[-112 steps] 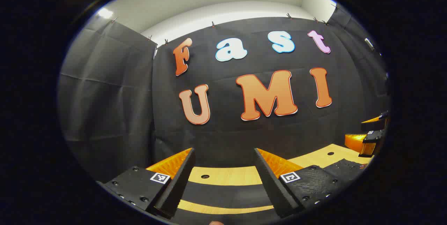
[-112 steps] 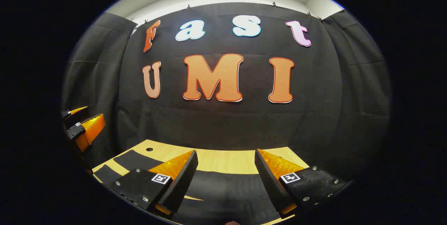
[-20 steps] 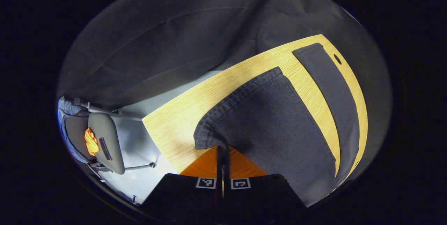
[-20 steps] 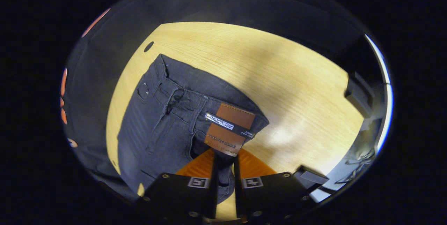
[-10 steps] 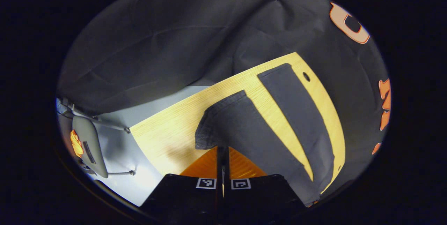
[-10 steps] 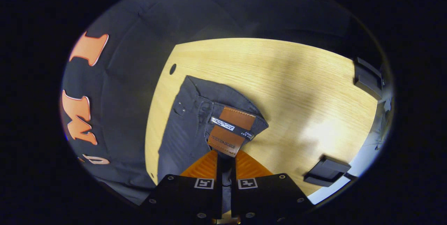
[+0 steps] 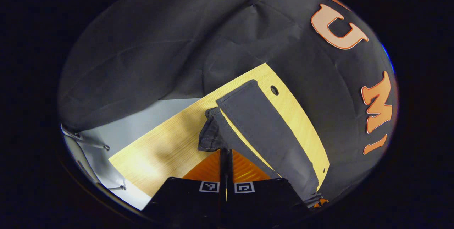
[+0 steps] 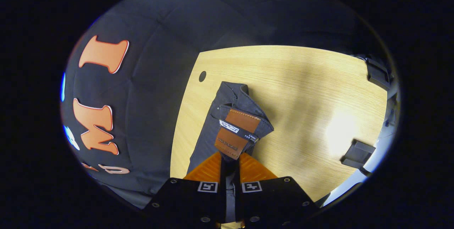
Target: Grasp the waist and the cuffs of the jeans and fold them to make the two legs overlap; first hold the waist and fold one-third of the jeans toward the cuffs, then hold the cuffs and fold the remaining one-third in the same direction to finish folding.
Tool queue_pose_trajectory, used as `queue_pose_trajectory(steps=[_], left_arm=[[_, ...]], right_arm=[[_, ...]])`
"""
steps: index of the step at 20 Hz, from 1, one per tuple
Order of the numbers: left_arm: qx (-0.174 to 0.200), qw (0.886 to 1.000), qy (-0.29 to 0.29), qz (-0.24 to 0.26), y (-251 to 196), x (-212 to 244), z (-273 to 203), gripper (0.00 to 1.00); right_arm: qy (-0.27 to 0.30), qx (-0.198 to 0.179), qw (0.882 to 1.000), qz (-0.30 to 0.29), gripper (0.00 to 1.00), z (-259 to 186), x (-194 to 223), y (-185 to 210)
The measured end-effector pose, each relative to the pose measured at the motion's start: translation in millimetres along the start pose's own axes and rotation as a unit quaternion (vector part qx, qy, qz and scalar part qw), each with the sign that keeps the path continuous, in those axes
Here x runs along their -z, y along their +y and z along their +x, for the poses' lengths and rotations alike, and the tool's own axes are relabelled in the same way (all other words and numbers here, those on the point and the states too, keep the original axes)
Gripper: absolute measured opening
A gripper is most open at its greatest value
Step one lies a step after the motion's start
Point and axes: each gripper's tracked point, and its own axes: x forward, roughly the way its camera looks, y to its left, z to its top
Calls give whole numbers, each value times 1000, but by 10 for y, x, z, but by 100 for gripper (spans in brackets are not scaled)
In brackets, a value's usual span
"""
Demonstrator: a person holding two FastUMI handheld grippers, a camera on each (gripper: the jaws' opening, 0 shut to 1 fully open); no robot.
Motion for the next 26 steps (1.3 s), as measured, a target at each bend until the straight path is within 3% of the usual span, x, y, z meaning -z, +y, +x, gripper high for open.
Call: queue_pose_trajectory(steps=[7,12,23,26], left_arm=[[37,999,20,3,-271,-367,266,1],[45,999,15,25,-553,-663,481,1],[-28,995,-19,95,-1035,-1276,1215,1],[-53,995,8,89,-1020,-1104,1409,1]], right_arm=[[-40,11,998,51,11,-134,-98,259],[-26,11,997,66,11,-15,-125,428],[32,25,996,74,11,883,-433,679],[44,27,996,78,11,1094,-444,714]])
